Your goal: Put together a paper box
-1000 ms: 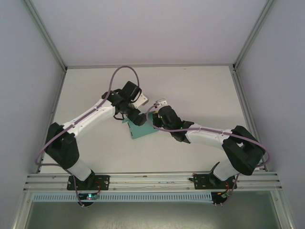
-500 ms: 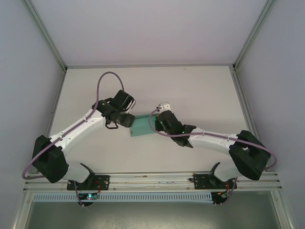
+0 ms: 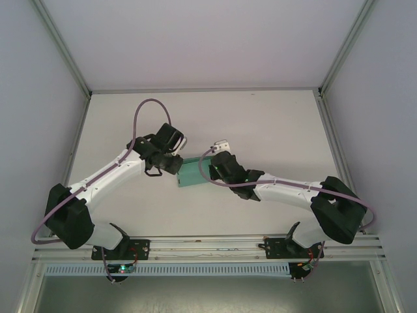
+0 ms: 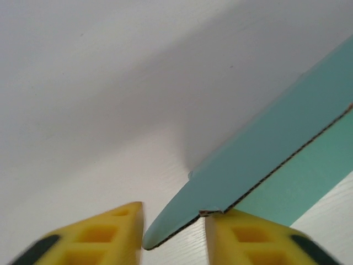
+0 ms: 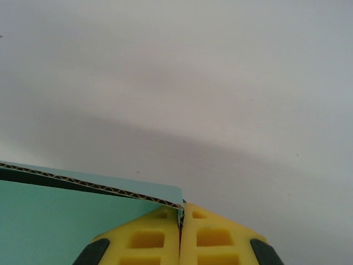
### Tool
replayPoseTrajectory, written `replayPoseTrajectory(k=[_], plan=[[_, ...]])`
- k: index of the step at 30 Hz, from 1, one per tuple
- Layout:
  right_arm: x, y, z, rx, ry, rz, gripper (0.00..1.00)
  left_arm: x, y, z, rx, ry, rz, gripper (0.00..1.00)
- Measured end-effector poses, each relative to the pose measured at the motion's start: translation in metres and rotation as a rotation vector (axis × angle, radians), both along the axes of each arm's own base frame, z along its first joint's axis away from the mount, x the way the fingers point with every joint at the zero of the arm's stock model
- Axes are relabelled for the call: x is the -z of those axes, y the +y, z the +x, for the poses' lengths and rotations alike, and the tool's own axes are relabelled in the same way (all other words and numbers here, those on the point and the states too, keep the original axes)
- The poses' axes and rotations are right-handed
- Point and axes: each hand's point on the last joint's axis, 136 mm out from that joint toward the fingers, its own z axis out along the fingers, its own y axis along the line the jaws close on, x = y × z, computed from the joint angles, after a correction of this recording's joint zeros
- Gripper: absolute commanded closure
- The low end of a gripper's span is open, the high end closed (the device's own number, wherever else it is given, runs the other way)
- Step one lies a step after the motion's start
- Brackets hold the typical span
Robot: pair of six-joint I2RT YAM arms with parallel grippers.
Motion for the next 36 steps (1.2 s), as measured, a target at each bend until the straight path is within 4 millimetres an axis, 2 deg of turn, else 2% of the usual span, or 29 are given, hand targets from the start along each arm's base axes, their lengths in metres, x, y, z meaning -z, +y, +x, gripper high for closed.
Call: replayPoseTrajectory(k=[2, 3, 8, 18, 24, 31, 36], plan=[[0.0, -0.001, 0.0, 0.004, 0.006, -0.008, 1.0, 0.001, 0.0, -0.001, -0.004, 0.005, -0.003, 0.98], [0.0, 0.0, 0.0, 0.004, 0.007, -0.009, 1.0, 0.001, -0.002, -0.002, -0.001, 0.009, -0.009, 1.0], [0.0, 0.001, -0.003, 0.017, 0.005, -0.019, 1.0, 0.001, -0.005, -0.004, -0.041, 0.029, -0.041, 1.0], [0.0, 0.002, -0.008, 0.053, -0.016, -0.044, 1.0, 0.006, -0.008, -0.009, -0.332, 0.139, -0.162, 1.0], [0.001, 0.004, -0.012, 0.069, -0.016, -0.031, 1.0, 0.007, -0.011, -0.012, -0.451, 0.193, -0.224, 1.0], [0.001, 0.001, -0.012, 0.09, -0.019, -0.017, 1.0, 0.007, -0.014, -0.014, -0.505, 0.24, -0.272, 1.0], [0.004, -0.002, -0.015, 0.097, -0.032, -0.009, 1.0, 0.019, -0.017, -0.008, -0.479, 0.182, -0.309, 1.0]])
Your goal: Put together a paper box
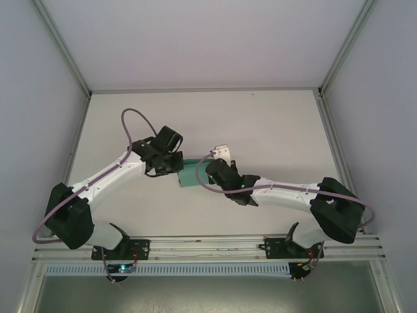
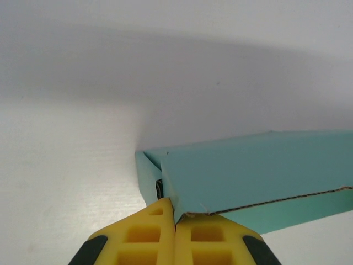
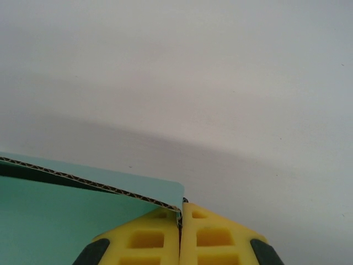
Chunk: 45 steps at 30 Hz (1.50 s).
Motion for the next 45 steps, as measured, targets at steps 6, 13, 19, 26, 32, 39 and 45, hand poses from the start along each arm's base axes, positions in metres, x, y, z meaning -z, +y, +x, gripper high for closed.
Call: replayPoseTrajectory(k=[6, 13, 19, 26, 32, 39, 45], plan=[[0.002, -0.002, -0.005, -0.005, -0.029, 0.046, 1.0, 0.014, -0.001, -0.007, 0.046, -0.153, 0.029, 1.0], [-0.004, -0.01, -0.023, -0.052, -0.024, 0.072, 0.86, 0.02, -0.008, -0.01, 0.065, -0.247, 0.052, 1.0], [-0.005, -0.018, -0.04, -0.112, 0.036, 0.051, 0.45, 0.021, -0.016, -0.009, 0.078, -0.294, 0.079, 1.0], [-0.04, -0.037, -0.029, -0.057, -0.003, 0.16, 0.32, 0.02, -0.016, -0.01, 0.093, -0.322, 0.112, 1.0], [-0.051, -0.045, 0.004, 0.005, -0.002, 0.25, 0.37, 0.017, -0.017, -0.009, 0.117, -0.337, 0.123, 1.0], [-0.024, -0.029, 0.022, -0.005, 0.135, 0.262, 0.48, 0.016, -0.018, -0.007, 0.142, -0.339, 0.147, 1.0], [-0.014, -0.024, 0.017, 0.005, 0.19, 0.327, 0.56, 0.011, -0.019, -0.007, 0.16, -0.343, 0.152, 0.89]])
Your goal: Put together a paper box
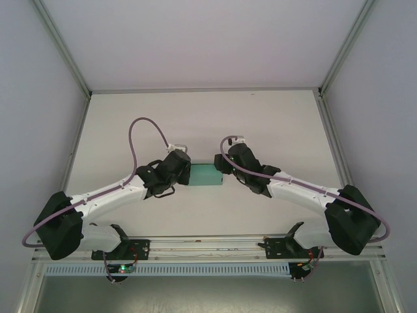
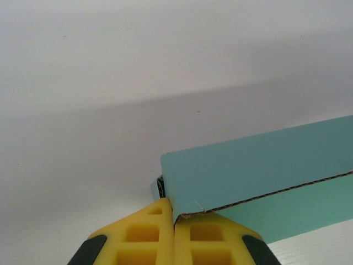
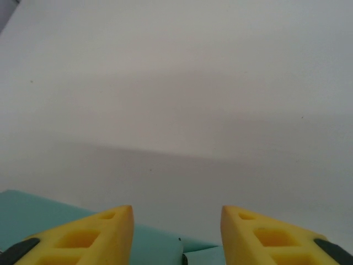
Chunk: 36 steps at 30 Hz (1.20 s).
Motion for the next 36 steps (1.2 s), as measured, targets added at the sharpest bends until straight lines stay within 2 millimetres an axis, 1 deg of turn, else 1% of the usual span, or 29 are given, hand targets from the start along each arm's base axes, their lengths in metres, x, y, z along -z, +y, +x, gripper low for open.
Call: replayPoseTrajectory(k=[2, 5, 8, 11, 12, 15, 16, 19, 21, 22, 25, 27, 29, 31, 33, 36], plan=[[0.003, 0.0, -0.001, 0.009, 0.008, 0.019, 0.57, 0.0, -0.001, -0.003, 0.018, 0.01, 0.001, 0.74], [0.008, -0.001, -0.002, 0.025, 0.022, 0.036, 0.6, 0.0, 0.002, -0.017, 0.062, 0.054, 0.006, 0.49], [0.011, 0.0, -0.002, 0.039, 0.032, 0.053, 0.62, -0.001, 0.006, -0.033, 0.097, 0.102, 0.011, 0.42], [0.017, 0.002, -0.002, 0.047, 0.041, 0.066, 0.62, -0.004, 0.008, -0.047, 0.136, 0.145, 0.019, 0.26], [0.017, 0.003, -0.002, 0.048, 0.039, 0.072, 0.62, -0.006, 0.008, -0.05, 0.148, 0.154, 0.015, 0.24], [0.018, 0.003, -0.001, 0.056, 0.04, 0.087, 0.63, -0.017, 0.003, -0.053, 0.168, 0.16, -0.015, 0.14], [0.018, 0.004, 0.0, 0.057, 0.038, 0.09, 0.63, -0.022, 0.001, -0.052, 0.17, 0.157, -0.026, 0.08], [0.019, 0.005, 0.001, 0.058, 0.033, 0.098, 0.64, -0.035, -0.002, -0.045, 0.141, 0.136, -0.055, 0.0], [0.019, 0.004, 0.0, 0.058, 0.03, 0.101, 0.64, -0.04, 0.001, -0.039, 0.102, 0.132, -0.075, 0.0], [0.019, 0.004, 0.0, 0.058, 0.028, 0.103, 0.64, -0.04, 0.005, -0.033, 0.07, 0.134, -0.084, 0.01], [0.02, 0.005, 0.0, 0.056, 0.024, 0.107, 0.64, -0.034, 0.022, -0.016, -0.036, 0.162, -0.126, 0.04], [0.02, 0.005, 0.001, 0.056, 0.021, 0.109, 0.65, -0.027, 0.029, -0.009, -0.078, 0.179, -0.159, 0.09], [0.02, 0.005, 0.001, 0.056, 0.019, 0.112, 0.65, -0.018, 0.03, -0.011, -0.085, 0.203, -0.178, 0.09], [0.021, 0.005, 0.001, 0.057, 0.018, 0.113, 0.65, -0.01, 0.027, -0.016, -0.072, 0.224, -0.199, 0.11], [0.021, 0.005, 0.001, 0.059, 0.017, 0.116, 0.66, -0.007, 0.025, -0.018, -0.071, 0.227, -0.22, 0.17], [0.022, 0.005, 0.0, 0.06, 0.016, 0.122, 0.66, -0.005, 0.023, -0.02, -0.076, 0.215, -0.262, 0.3]])
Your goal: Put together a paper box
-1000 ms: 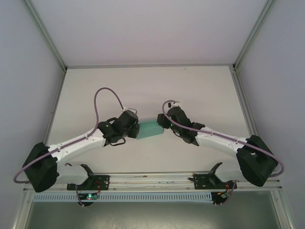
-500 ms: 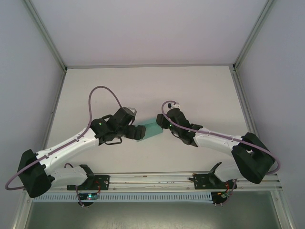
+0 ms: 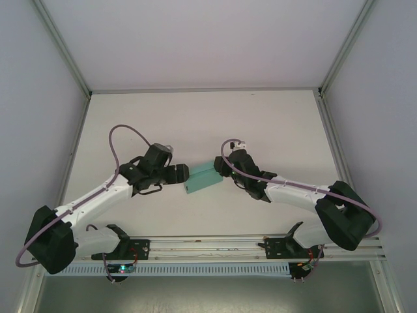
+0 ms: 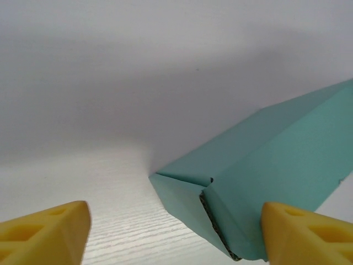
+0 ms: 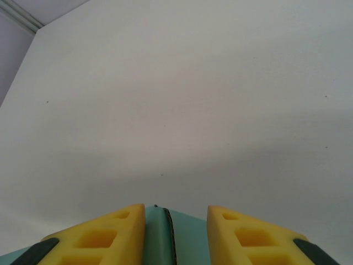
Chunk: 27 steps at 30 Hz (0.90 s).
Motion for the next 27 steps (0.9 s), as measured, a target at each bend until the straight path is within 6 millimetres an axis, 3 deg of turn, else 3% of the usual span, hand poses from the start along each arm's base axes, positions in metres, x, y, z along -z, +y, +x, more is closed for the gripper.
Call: replayPoseTrajectory(k=[5, 9, 12, 15, 16, 19, 21, 22, 23, 27], plan=[[0.003, 0.0, -0.005, -0.011, -0.009, 0.005, 0.67, 0.012, -0.007, -0.007, 0.004, 0.008, -0.081, 0.39], [0.004, 0.003, -0.008, -0.028, -0.045, 0.023, 0.74, 0.02, -0.018, -0.01, 0.01, 0.012, -0.169, 0.54], [0.006, 0.002, -0.009, -0.025, -0.082, 0.043, 0.78, 0.021, -0.023, -0.009, 0.004, 0.004, -0.217, 0.74], [0.006, -0.001, -0.009, -0.015, -0.119, 0.07, 0.74, 0.019, -0.026, -0.005, -0.009, -0.015, -0.251, 0.81], [0.006, -0.002, -0.01, -0.013, -0.126, 0.075, 0.69, 0.018, -0.025, -0.003, -0.014, -0.02, -0.255, 0.81], [0.004, -0.005, -0.01, -0.012, -0.147, 0.07, 0.7, 0.018, -0.025, 0.0, -0.02, -0.034, -0.256, 0.78], [0.0, -0.006, -0.011, -0.023, -0.16, 0.056, 0.66, 0.014, -0.027, 0.004, -0.018, -0.044, -0.255, 0.78], [-0.001, -0.007, -0.01, -0.03, -0.162, 0.043, 0.63, 0.013, -0.028, 0.006, -0.013, -0.048, -0.25, 0.73], [-0.002, -0.009, -0.008, -0.037, -0.16, 0.024, 0.61, 0.012, -0.029, 0.009, -0.006, -0.047, -0.237, 0.61], [-0.007, -0.011, 0.001, -0.091, -0.134, -0.055, 0.49, 0.008, -0.031, 0.019, 0.014, -0.036, -0.171, 0.52]])
